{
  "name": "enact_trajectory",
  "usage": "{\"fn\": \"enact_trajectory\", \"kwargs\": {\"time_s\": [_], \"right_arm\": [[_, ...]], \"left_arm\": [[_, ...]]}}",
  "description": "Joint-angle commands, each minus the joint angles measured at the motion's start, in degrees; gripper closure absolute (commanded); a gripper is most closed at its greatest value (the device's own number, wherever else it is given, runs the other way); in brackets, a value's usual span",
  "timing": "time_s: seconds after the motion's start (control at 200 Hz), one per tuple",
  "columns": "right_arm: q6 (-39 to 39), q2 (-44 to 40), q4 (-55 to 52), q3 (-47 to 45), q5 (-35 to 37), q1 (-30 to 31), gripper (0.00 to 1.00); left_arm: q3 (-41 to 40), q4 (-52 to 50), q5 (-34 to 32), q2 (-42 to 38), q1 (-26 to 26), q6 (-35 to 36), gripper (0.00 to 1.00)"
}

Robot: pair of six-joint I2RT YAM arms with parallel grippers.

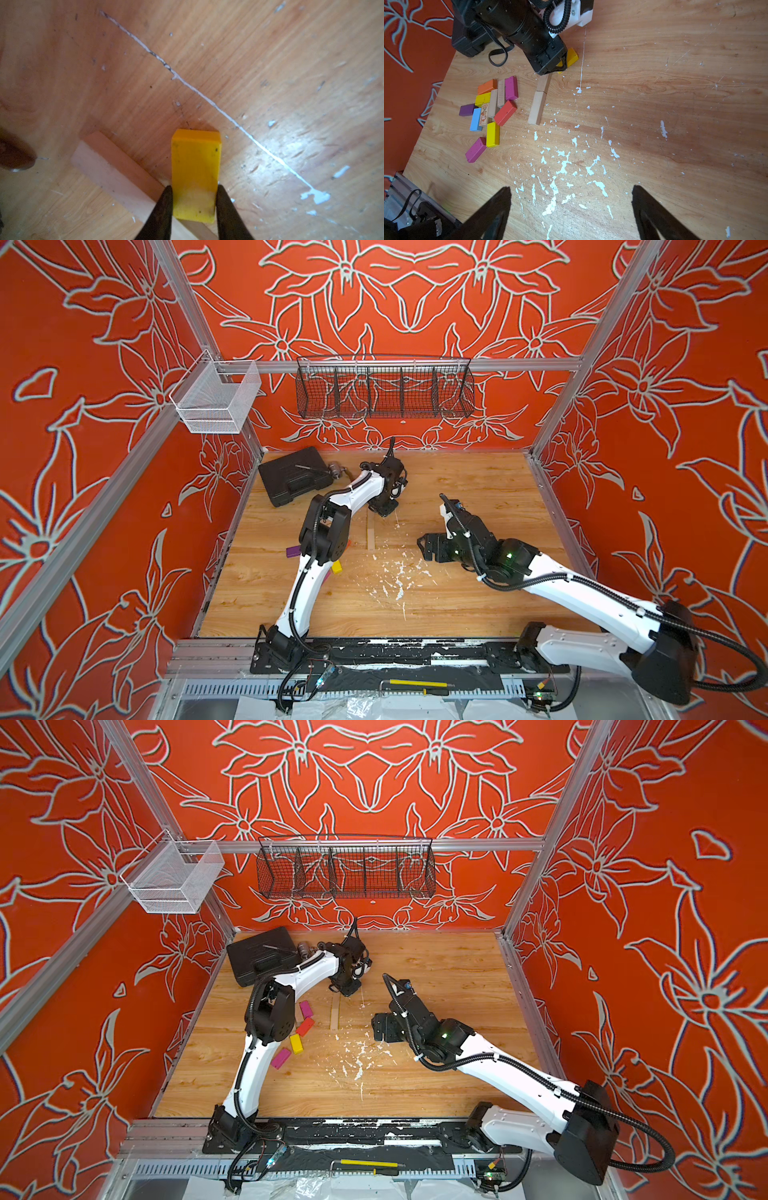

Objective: Assemble the letter k with building blocks
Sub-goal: Assemble the building block at the center of the board.

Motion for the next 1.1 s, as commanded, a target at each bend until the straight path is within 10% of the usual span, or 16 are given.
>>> {"fn": "enact_trajectory", "kwargs": {"time_s": [0.0,0.621,1.096], "right_arm": [[1.2,0.4,0.0,-0.1,-0.1,0.4,0.08],[1.4,0.5,0.4,0.1,-0.3,0.4,0.08],[1.0,-0.7,0.7,0.1,-0.4,0.4,0.08]], "left_arm": [[0.4,-1.3,0.2,0.1,-0.3,0.2,0.66],[-3.0,1.0,1.1,-7.0,-0.3,-4.5,0.61],[-28.6,5.0,-2.0,-38.5,0.8,-34.6,0.63]]}}
